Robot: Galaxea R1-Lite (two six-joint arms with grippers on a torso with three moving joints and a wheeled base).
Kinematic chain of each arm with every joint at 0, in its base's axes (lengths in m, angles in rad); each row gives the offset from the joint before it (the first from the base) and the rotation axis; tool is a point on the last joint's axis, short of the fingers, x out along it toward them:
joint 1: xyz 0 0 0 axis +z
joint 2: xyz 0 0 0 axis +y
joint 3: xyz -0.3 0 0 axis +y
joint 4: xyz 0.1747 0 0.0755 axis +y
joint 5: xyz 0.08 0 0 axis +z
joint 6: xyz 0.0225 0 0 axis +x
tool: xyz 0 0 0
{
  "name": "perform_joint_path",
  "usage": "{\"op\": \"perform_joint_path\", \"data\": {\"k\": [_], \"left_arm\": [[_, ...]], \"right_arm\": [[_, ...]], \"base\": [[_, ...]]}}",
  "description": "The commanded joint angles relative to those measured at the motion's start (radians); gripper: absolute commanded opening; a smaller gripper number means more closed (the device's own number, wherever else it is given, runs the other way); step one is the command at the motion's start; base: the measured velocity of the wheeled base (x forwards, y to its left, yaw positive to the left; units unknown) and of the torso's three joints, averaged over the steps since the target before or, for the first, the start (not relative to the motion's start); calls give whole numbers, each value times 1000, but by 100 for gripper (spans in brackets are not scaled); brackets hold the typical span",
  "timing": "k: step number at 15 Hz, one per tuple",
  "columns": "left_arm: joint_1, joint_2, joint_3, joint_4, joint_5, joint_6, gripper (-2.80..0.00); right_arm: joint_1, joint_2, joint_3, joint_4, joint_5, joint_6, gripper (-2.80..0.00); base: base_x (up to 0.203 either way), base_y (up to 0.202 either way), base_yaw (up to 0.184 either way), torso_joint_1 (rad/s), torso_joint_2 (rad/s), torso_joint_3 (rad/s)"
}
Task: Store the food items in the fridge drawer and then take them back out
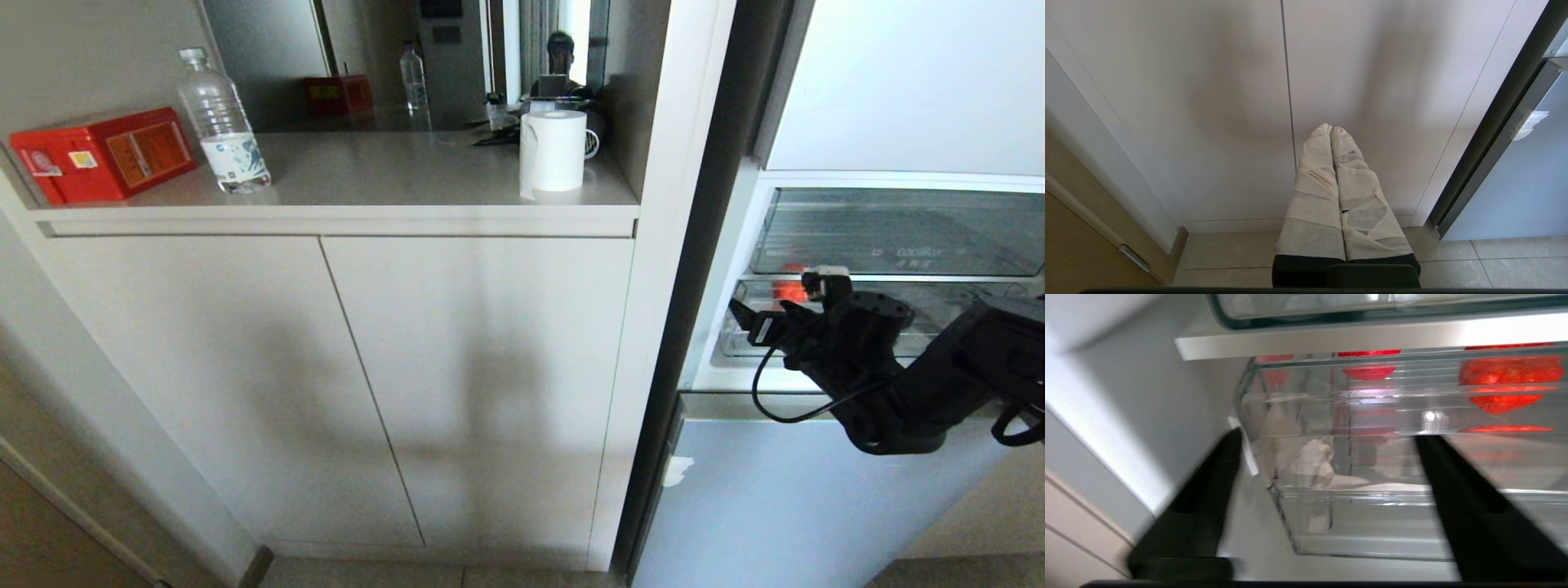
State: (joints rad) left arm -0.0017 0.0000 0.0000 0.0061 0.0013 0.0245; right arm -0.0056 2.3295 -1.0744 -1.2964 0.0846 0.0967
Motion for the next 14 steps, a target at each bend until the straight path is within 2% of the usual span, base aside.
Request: {"op": "perform_joint_path", "data": {"k": [1,5,8,11,14], "left_arm": [[0,2,0,0,0,0,-280],[0,2,0,0,0,0,-280],[0,2,0,0,0,0,-280],[0,2,0,0,0,0,-280],[0,2,0,0,0,0,-280]], "right_arm": [[18,5,-12,-6,-3,0,-280],[69,8,-22,-4,-11,0,-280],[95,27,-56,-3,-48,-2,-280],[98,22,-41,-5,-49,0,-280],[98,-36,60,-21,-45,1,-280]], "base": [[0,0,0,0,0,0],[0,0,0,0,0,0],[0,0,0,0,0,0],[0,0,0,0,0,0],[0,0,0,0,0,0]]}}
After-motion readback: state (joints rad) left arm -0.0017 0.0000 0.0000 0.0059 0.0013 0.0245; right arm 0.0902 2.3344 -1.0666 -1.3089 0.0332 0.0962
